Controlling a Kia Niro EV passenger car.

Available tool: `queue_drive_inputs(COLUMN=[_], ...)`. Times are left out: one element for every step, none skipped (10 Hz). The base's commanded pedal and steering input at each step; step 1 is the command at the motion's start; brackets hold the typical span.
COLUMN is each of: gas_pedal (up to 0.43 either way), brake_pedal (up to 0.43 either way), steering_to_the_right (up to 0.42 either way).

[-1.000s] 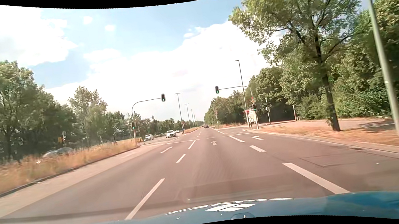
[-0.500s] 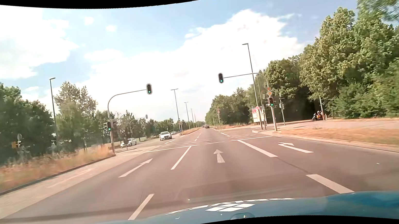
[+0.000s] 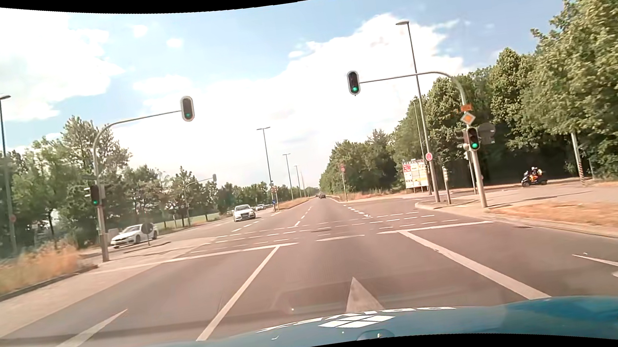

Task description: Follow the waypoints while adhering to traffic rules and regulations

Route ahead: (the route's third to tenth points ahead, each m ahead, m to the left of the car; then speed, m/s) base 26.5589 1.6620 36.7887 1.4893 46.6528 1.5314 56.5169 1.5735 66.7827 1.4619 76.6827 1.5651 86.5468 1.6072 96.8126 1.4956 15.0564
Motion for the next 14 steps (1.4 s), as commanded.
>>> queue_drive_inputs(gas_pedal=[0.177, 0.189, 0.189, 0.189, 0.189, 0.189, 0.189, 0.189, 0.189, 0.189, 0.189, 0.189, 0.189, 0.189], brake_pedal=[0.0, 0.0, 0.0, 0.0, 0.0, 0.0, 0.0, 0.0, 0.0, 0.0, 0.0, 0.0, 0.0, 0.0], steering_to_the_right=[-0.006, -0.006, -0.006, -0.006, -0.006, -0.006, -0.005, -0.003, -0.003, -0.003, -0.003, -0.002, -0.002, -0.002])
